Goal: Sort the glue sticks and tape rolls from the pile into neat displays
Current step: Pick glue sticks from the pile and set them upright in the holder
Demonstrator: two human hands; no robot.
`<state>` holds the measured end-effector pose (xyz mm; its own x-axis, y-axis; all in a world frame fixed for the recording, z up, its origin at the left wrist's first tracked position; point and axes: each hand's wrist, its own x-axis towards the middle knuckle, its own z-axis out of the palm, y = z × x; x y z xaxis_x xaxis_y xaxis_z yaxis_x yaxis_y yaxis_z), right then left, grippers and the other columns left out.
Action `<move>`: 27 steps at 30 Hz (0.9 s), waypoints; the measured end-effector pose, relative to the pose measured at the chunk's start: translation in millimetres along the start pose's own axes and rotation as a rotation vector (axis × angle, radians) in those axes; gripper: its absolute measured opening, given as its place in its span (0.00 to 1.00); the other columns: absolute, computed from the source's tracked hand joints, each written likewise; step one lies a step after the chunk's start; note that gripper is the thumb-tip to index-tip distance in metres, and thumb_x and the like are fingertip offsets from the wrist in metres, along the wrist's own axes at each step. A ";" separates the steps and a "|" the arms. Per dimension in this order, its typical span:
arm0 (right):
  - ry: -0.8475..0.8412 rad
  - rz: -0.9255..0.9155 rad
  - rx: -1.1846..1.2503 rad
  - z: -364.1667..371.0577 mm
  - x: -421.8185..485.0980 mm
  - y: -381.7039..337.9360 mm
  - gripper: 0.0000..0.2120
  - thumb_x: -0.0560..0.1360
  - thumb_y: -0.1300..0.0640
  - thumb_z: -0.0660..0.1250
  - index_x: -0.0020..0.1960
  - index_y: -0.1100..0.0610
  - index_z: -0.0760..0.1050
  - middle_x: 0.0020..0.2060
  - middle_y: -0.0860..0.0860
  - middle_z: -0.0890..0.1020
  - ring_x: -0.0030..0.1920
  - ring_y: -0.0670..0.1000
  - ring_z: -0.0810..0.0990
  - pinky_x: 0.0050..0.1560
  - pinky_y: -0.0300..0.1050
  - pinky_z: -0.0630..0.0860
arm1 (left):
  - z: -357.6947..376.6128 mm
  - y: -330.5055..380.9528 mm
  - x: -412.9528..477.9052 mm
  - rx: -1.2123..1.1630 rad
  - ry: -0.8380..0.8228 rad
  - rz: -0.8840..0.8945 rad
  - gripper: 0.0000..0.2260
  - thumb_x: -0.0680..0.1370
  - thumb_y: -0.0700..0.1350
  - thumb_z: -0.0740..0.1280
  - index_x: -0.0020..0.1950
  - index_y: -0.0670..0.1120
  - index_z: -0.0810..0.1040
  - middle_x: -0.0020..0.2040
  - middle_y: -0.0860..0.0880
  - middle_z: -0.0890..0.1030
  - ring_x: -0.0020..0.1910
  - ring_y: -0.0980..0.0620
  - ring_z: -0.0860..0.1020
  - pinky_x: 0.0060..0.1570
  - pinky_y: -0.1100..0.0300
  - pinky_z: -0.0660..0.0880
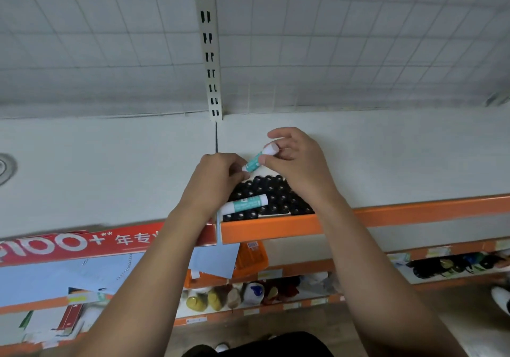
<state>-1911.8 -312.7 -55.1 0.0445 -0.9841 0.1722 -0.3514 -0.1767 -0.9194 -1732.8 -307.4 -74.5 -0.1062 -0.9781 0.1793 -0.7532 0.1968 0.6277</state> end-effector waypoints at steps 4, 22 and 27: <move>0.062 -0.069 0.030 4.7 2.0 -1.6 0.14 0.69 0.58 0.77 0.53 0.51 0.79 0.45 0.42 0.83 0.46 0.38 0.82 0.46 0.28 0.76 | 0.6 0.9 -1.4 0.009 0.028 0.000 0.08 0.74 0.45 0.73 0.52 0.47 0.83 0.45 0.50 0.84 0.44 0.52 0.80 0.49 0.53 0.78; -0.079 -0.214 -0.203 11.8 -5.1 0.3 0.16 0.75 0.58 0.71 0.60 0.45 0.78 0.46 0.36 0.79 0.48 0.34 0.78 0.48 0.24 0.74 | -6.2 -8.4 -14.3 0.106 -0.083 -0.019 0.06 0.74 0.43 0.72 0.50 0.51 0.86 0.49 0.52 0.82 0.47 0.52 0.78 0.49 0.53 0.76; -0.094 -0.216 -0.209 14.5 -5.0 -1.4 0.15 0.75 0.58 0.70 0.59 0.46 0.78 0.45 0.33 0.77 0.48 0.34 0.78 0.47 0.24 0.73 | -5.1 -7.4 -12.1 0.107 -0.081 -0.026 0.06 0.75 0.43 0.72 0.49 0.51 0.86 0.49 0.51 0.82 0.47 0.51 0.78 0.50 0.53 0.76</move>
<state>-1898.0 -307.8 -59.8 0.2219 -0.9232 0.3137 -0.5081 -0.3840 -0.7709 -1722.7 -296.7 -77.5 -0.1343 -0.9859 0.0997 -0.8210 0.1671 0.5460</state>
